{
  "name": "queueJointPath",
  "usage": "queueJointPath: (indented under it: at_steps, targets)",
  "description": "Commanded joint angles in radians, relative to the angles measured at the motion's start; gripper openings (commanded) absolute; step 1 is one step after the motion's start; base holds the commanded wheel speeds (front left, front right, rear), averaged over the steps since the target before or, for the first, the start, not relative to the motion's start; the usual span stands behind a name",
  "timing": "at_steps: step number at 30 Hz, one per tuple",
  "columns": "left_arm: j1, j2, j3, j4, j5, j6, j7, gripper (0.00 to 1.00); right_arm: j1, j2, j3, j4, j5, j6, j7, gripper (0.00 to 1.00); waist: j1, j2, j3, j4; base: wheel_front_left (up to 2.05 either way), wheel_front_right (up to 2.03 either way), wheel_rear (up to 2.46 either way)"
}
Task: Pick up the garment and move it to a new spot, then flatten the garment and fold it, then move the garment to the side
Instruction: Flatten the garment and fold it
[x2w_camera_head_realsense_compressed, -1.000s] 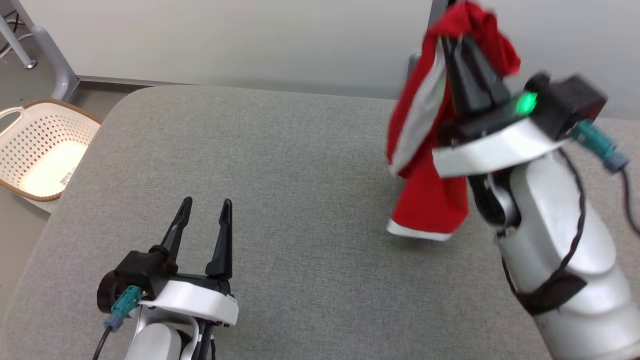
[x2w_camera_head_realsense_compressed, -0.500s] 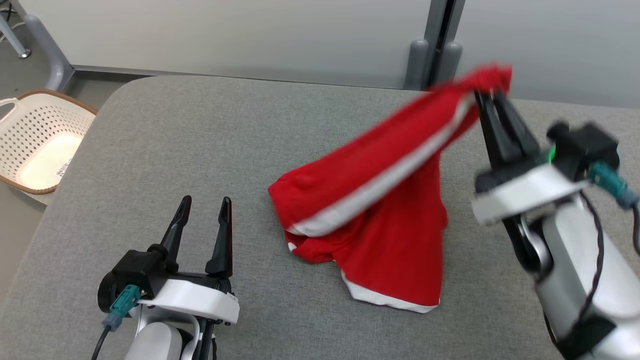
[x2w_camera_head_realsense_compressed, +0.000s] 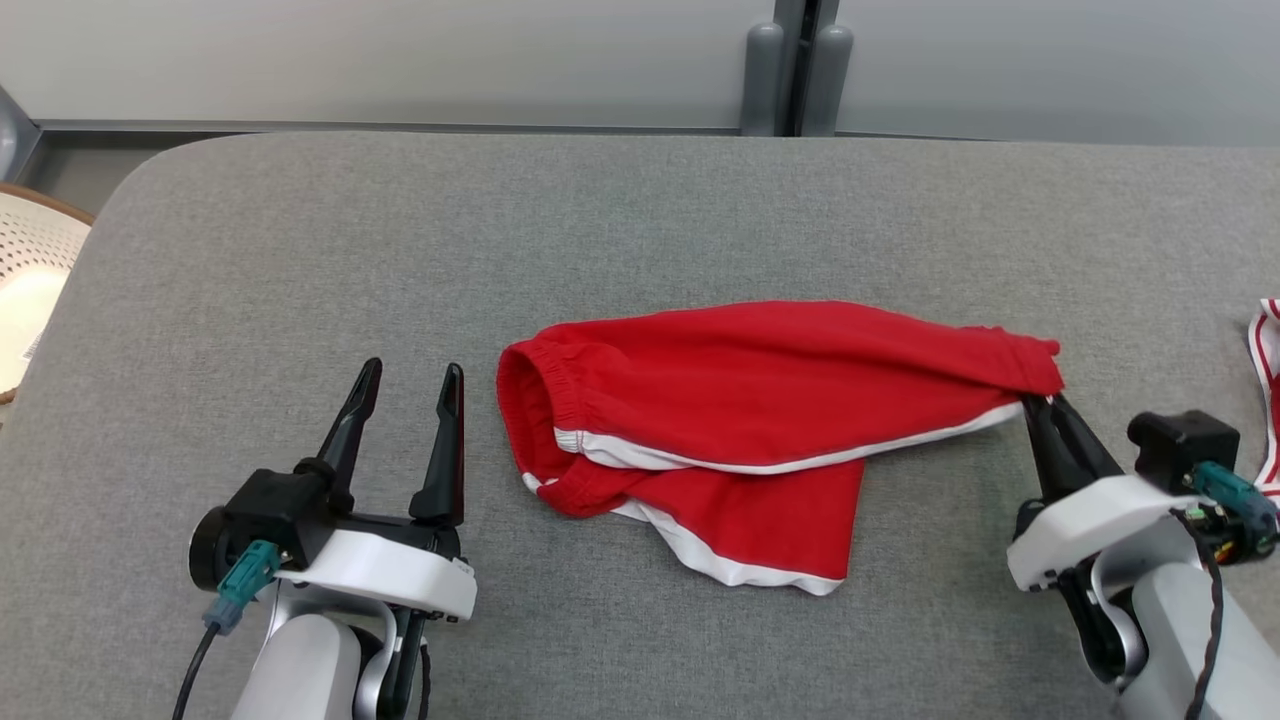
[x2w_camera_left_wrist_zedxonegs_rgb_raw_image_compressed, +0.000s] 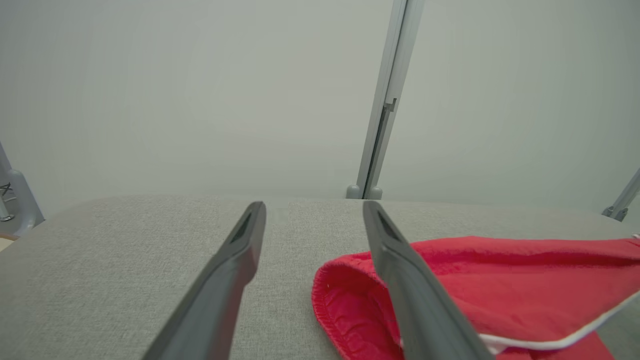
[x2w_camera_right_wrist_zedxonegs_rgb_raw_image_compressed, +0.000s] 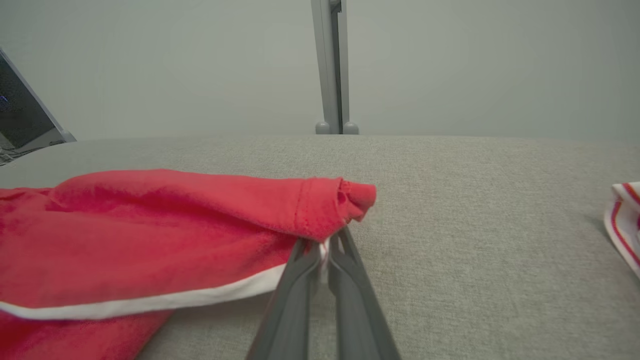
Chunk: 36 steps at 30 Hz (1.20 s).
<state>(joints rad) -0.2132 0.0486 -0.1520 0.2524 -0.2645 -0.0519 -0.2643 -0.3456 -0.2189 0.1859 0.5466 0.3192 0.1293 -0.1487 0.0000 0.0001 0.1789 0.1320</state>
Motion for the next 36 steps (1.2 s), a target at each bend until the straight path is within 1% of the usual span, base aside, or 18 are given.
queueJointPath:
  at_steps: [1, 5, 9, 13, 14, 15, 16, 17, 22, 27, 32, 36]
  targets:
    - [-0.011, 0.004, 0.0, 0.0, 0.004, -0.004, 0.001, 1.0, -0.017, -0.002, -0.003, 0.003, -0.002, 0.002, 0.003, 0.0, 0.0, -0.0001, 0.003, -0.003, 0.0, 0.0, 0.0]
    - [-0.028, 0.004, -0.018, -0.001, -0.003, -0.008, 0.0, 1.0, -0.084, 0.007, -0.001, 0.024, 0.002, 0.002, 0.017, 0.0, 0.0, -0.0001, 0.017, 0.012, 0.0, 0.0, 0.0]
    - [-0.043, 0.004, -0.038, 0.001, -0.009, -0.004, 0.001, 1.0, -0.153, -0.008, 0.018, 0.054, -0.007, 0.002, 0.057, 0.0, 0.0, -0.0001, 0.037, 0.051, 0.0, 0.0, 0.0]
    - [-0.052, 0.004, -0.055, 0.004, -0.021, 0.001, 0.001, 1.0, -0.232, -0.023, 0.001, 0.118, -0.01, 0.002, 0.113, 0.0, 0.0, -0.0001, 0.058, 0.094, 0.0, 0.0, 0.0]
    - [-0.055, 0.004, -0.059, 0.005, -0.023, 0.001, 0.001, 1.0, -0.249, -0.026, -0.003, 0.144, -0.015, 0.002, 0.13, 0.03, 0.0, -0.0001, 0.063, 0.105, 0.0, 0.0, 0.0]
    - [-0.058, 0.004, -0.063, 0.005, -0.028, 0.003, 0.0, 1.0, -0.265, -0.028, -0.007, 0.169, -0.017, 0.002, 0.147, 0.2, 0.0, -0.0001, 0.067, 0.115, 0.0, 0.0, 0.0]
    - [-0.06, 0.004, -0.069, 0.006, -0.03, 0.006, 0.0, 1.0, -0.281, -0.033, -0.014, 0.195, -0.024, 0.002, 0.157, 0.53, 0.0, -0.0001, 0.071, 0.125, 0.0, 0.0, 0.0]
    - [-0.061, 0.004, -0.073, 0.007, -0.034, 0.006, 0.0, 1.0, -0.298, -0.044, -0.023, 0.222, -0.038, 0.002, 0.166, 1.0, 0.0, -0.0001, 0.074, 0.134, 0.0, 0.0, 0.0]
    - [-0.063, 0.004, -0.084, 0.008, -0.042, 0.011, 0.001, 1.0, -0.353, -0.053, -0.069, 0.341, -0.091, 0.001, 0.144, 1.0, 0.0, -0.0001, 0.08, 0.153, 0.0, 0.0, 0.0]
    - [-0.061, 0.004, -0.081, 0.008, -0.039, 0.016, 0.001, 1.0, -0.371, -0.038, -0.103, 0.408, -0.123, 0.001, 0.076, 1.0, 0.0, -0.0001, 0.065, 0.136, 0.0, 0.0, 0.0]
    - [-0.055, 0.004, -0.075, -0.004, -0.026, 0.01, 0.001, 1.0, -0.336, -0.029, -0.118, 0.405, -0.105, 0.001, -0.026, 1.0, 0.0, -0.0001, 0.04, 0.092, 0.0, 0.0, 0.0]
    - [-0.038, 0.004, -0.075, -0.013, -0.019, 0.004, 0.001, 1.0, -0.273, -0.01, -0.128, 0.345, -0.067, 0.001, -0.094, 1.0, 0.0, -0.0001, 0.015, 0.052, 0.0, 0.0, 0.0]
